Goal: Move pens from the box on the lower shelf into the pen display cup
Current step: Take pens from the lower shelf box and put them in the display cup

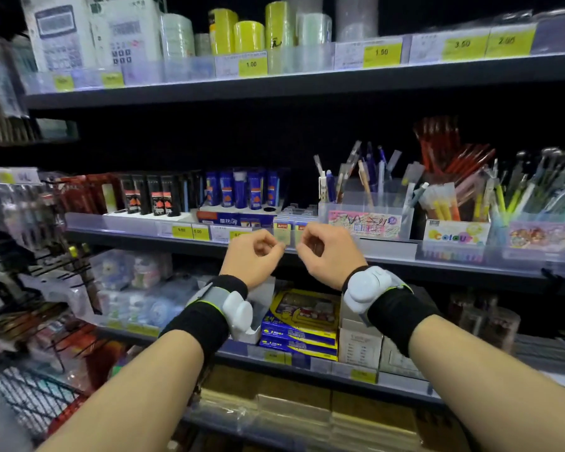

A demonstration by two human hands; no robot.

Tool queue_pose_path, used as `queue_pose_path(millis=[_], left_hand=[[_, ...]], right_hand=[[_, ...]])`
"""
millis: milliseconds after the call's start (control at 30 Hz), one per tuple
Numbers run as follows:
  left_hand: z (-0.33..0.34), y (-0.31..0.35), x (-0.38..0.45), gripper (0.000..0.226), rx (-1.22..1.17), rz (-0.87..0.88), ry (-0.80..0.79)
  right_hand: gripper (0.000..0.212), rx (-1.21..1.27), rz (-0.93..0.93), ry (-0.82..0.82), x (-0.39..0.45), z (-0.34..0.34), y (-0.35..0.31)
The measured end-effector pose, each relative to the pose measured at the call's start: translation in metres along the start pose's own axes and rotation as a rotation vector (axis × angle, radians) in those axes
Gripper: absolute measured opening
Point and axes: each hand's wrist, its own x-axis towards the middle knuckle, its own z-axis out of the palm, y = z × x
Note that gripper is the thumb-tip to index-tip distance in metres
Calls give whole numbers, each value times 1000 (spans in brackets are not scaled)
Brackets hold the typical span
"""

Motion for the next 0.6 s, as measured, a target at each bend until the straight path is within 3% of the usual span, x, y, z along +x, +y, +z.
queue_pose_path(millis=[133, 300, 600], left_hand=[[-8, -43, -20, 9, 35, -212, -123], [-8, -83, -34, 9, 156, -317, -249], [8, -133, -49, 15, 218, -421, -202]], right_hand=[[16, -7, 90, -203, -17, 31, -1], [19, -72, 262, -505, -29, 68, 12], [23, -70, 472, -600, -51, 118, 42]])
